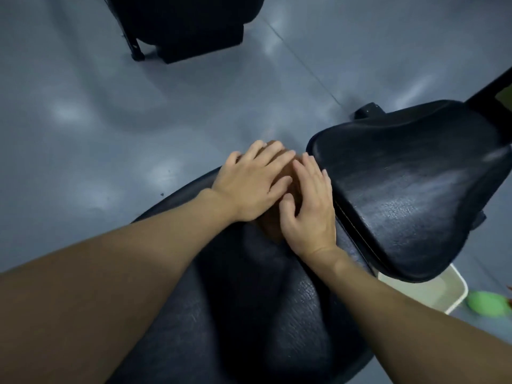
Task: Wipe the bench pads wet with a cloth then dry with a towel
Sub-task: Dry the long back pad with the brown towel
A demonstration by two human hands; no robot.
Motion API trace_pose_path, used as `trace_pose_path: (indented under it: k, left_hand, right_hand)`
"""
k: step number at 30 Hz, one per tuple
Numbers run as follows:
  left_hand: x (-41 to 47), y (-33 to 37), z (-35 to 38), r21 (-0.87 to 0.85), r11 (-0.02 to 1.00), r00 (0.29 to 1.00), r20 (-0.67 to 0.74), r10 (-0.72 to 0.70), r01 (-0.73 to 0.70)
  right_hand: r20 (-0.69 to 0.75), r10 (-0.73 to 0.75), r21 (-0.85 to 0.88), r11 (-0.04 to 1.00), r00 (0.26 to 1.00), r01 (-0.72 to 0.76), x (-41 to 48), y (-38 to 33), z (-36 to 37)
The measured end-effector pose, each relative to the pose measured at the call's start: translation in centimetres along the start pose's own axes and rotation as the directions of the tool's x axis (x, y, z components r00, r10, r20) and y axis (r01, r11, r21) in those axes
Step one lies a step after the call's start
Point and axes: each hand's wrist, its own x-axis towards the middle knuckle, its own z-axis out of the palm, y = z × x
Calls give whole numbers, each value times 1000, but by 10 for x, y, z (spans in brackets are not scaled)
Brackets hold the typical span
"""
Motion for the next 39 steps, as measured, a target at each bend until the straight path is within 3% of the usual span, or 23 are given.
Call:
trace_pose_path:
  k: [4, 7, 11, 12, 14, 16, 22, 26, 33, 35, 39]
  left_hand:
    - [1, 5, 4, 9, 992, 992, 31, -125, 125]
    - [7, 7, 3, -5, 973, 970, 66, -232, 233]
    - [25, 7, -11, 62, 888, 877, 140, -459, 455]
    - [29, 8, -13, 44, 895, 884, 144, -445, 444]
    - [36, 12, -13, -7, 968, 955, 160, -248, 252]
    - [42, 13, -13, -44, 987, 960, 239, -143, 157]
    - [32, 0, -13, -41, 949, 914, 285, -289, 313]
    - [13, -11, -12, -81, 905, 887, 251, -387, 417]
    - [-30, -38, -14, -45, 803, 780, 277, -562, 595]
    - [-14, -31, -15, -52, 811, 788, 281, -549, 583]
    - [24, -14, -15, -91, 892, 871, 277, -405, 443]
  right_hand:
    - [-65, 42, 100, 994, 997, -35, 1, -1, -3]
    - [-39, 87, 79, 993, 995, -84, 2, -5, -5]
    - [17, 160, 153, 975, 987, -161, 7, 0, -6]
    - [17, 182, 182, 966, 983, -182, 8, 1, -6]
    - [24, 192, 180, 965, 981, -193, 10, 1, -7]
    - [44, 190, 147, 970, 981, -195, 10, 0, -6]
    - [84, 80, -135, 988, 993, -68, 8, -2, -2]
    - [199, 45, -376, 926, 979, 34, 10, -8, 2]
    - [342, 37, -475, 869, 939, 138, 5, -8, 1]
    - [348, 53, -467, 875, 936, 125, 6, -8, 3]
    - [295, 82, -459, 886, 952, 66, 7, -6, 2]
